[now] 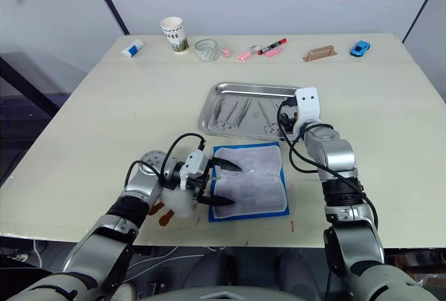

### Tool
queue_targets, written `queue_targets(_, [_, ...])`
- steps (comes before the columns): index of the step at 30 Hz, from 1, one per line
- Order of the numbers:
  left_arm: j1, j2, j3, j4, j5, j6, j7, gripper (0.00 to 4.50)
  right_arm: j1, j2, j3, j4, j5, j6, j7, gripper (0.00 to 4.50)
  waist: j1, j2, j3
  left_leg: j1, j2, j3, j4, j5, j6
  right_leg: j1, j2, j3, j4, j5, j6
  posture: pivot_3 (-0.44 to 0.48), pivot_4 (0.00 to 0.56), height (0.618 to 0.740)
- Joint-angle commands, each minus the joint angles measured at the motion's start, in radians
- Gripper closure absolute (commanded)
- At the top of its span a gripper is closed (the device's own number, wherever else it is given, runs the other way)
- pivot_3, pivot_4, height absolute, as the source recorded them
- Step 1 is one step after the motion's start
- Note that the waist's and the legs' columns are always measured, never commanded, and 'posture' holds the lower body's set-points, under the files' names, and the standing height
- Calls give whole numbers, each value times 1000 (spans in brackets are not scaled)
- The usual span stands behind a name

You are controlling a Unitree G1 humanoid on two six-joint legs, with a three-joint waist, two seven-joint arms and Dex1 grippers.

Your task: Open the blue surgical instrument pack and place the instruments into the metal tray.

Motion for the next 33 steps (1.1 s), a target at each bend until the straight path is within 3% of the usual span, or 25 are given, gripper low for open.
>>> queue_targets(1, [64,5,-46,80,66,41,0,0,-27,8,-13,-40,9,-38,16,94,0,0,0,0,0,0,0,0,0,0,0,0,0,0,0,0,150,718])
queue_targets(16, [73,0,-10,25,-4,80,-27,0,89,-52,-11,-256,60,-104,160,94,-2,-2,2,-2,0,0,-1,0,0,-2,0,0,-1,0,0,0,150,718])
queue_targets(24, [97,25,72,-159,-144,211,-33,0,249,-145,-25,-381,152,-263,384,94,-2,-9,9,-19,0,0,-2,0,0,-17,0,0,-5,0,1,0,150,718])
queue_targets(33, [150,85,190,-374,-253,381,79,0,393,-236,-75,-451,261,-368,562,94,-1,-20,24,-35,1,-3,-2,0,0,-30,0,-4,-8,1,1,0,150,718])
